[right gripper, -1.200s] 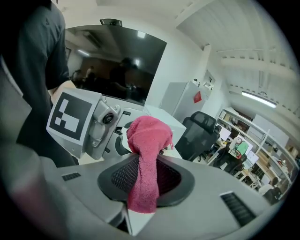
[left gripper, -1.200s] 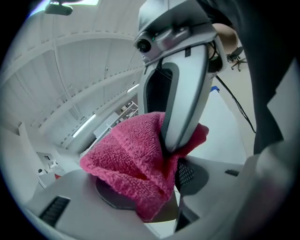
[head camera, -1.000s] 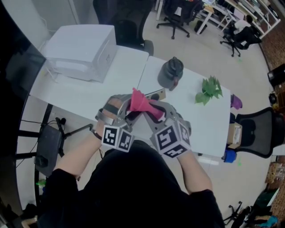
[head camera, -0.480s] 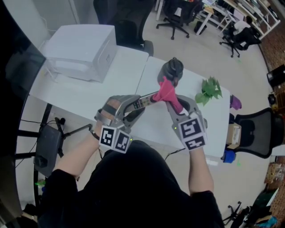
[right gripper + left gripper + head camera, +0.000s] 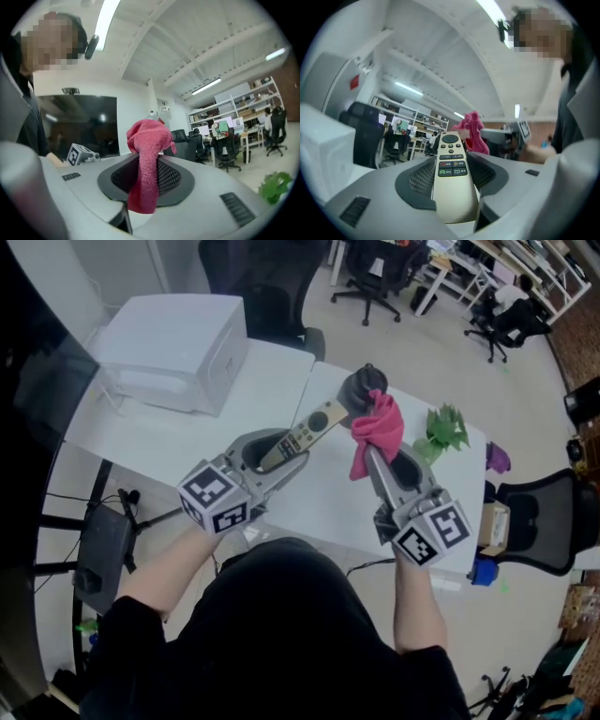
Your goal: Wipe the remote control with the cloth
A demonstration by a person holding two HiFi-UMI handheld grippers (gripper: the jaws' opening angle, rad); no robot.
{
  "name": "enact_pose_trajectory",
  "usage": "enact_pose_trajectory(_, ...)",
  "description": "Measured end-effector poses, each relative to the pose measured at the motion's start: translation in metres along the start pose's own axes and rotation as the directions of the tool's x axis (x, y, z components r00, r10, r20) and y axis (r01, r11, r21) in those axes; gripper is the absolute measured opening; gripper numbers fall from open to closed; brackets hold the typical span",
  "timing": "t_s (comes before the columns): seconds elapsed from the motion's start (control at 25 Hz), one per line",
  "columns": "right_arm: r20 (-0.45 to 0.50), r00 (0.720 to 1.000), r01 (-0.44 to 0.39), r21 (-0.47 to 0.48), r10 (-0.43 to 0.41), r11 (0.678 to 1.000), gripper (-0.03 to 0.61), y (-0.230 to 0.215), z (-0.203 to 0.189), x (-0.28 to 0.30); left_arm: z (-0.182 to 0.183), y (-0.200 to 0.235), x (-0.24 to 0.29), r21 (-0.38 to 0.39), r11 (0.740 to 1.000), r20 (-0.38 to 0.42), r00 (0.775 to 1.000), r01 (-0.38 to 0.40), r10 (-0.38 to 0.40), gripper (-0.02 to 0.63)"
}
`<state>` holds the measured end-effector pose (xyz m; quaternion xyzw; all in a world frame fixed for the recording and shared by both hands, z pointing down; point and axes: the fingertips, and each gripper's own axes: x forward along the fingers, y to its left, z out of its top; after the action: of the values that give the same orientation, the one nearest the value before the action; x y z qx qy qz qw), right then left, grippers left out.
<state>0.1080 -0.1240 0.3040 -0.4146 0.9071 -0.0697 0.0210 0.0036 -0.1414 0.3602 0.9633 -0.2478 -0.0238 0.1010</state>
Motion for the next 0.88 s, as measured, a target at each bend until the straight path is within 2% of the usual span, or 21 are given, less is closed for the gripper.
enact_pose_trajectory(0.04, 0.037, 0.999, -0.029, 0.066, 0.027, 0.997, 0.098, 0.003, -0.001, 0.000, 0.006, 0.004, -0.001, -0.148, 0.988, 0.065, 0.997, 0.039, -0.030, 0.212)
enact_pose_trajectory(0.08, 0.057, 0.997, -0.063, 0.126, 0.056, 0.990, 0.098, 0.008, -0.004, 0.001, 0.012, 0.009, -0.003, -0.281, 0.956, 0.136, 0.990, 0.086, -0.049, 0.212)
enact_pose_trajectory(0.12, 0.067, 0.994, -0.097, 0.175, 0.086, 0.980, 0.098, 0.014, -0.009, 0.004, 0.017, 0.013, -0.005, -0.396, 0.908, 0.206, 0.977, 0.138, -0.059, 0.212)
enact_pose_trajectory(0.2, 0.069, 0.986, -0.163, 0.245, 0.151, 0.956, 0.098, 0.029, -0.021, 0.011, 0.026, 0.021, -0.009, -0.573, 0.780, 0.332, 0.941, 0.254, -0.063, 0.212)
enact_pose_trajectory(0.28, 0.060, 0.974, -0.224, 0.298, 0.216, 0.928, 0.098, 0.045, -0.034, 0.019, 0.031, 0.026, -0.012, -0.678, 0.639, 0.430, 0.901, 0.365, -0.057, 0.212)
enact_pose_trajectory(0.32, 0.054, 0.967, -0.252, 0.319, 0.248, 0.914, 0.098, 0.053, -0.040, 0.022, 0.032, 0.027, -0.014, -0.703, 0.581, 0.469, 0.882, 0.411, -0.056, 0.212)
enact_pose_trajectory(0.36, 0.045, 0.959, -0.277, 0.334, 0.278, 0.901, 0.098, 0.060, -0.046, 0.026, 0.032, 0.027, -0.015, -0.716, 0.537, 0.497, 0.866, 0.446, -0.056, 0.212)
enact_pose_trajectory(0.4, 0.033, 0.951, -0.300, 0.344, 0.308, 0.890, 0.098, 0.068, -0.051, 0.029, 0.031, 0.026, -0.016, -0.722, 0.507, 0.517, 0.854, 0.471, -0.058, 0.212)
enact_pose_trajectory(0.48, 0.001, 0.931, -0.341, 0.357, 0.365, 0.869, 0.098, 0.082, -0.062, 0.034, 0.030, 0.023, -0.018, -0.723, 0.475, 0.538, 0.841, 0.501, -0.067, 0.212)
enact_pose_trajectory(0.64, -0.026, 0.906, -0.382, 0.381, 0.423, 0.842, 0.098, 0.096, -0.074, 0.041, 0.027, 0.016, -0.017, -0.724, 0.452, 0.542, 0.835, 0.521, -0.095, 0.212)
enact_pose_trajectory(0.76, -0.008, 0.912, -0.375, 0.393, 0.411, 0.840, 0.098, 0.088, -0.070, 0.043, 0.023, 0.007, -0.015, -0.725, 0.437, 0.526, 0.838, 0.532, -0.147, 0.212)
enact_pose_trajectory(0.88, 0.005, 0.924, -0.356, 0.377, 0.383, 0.855, 0.098, 0.075, -0.061, 0.042, 0.019, -0.005, -0.015, -0.722, 0.432, 0.502, 0.839, 0.540, -0.209, 0.212)
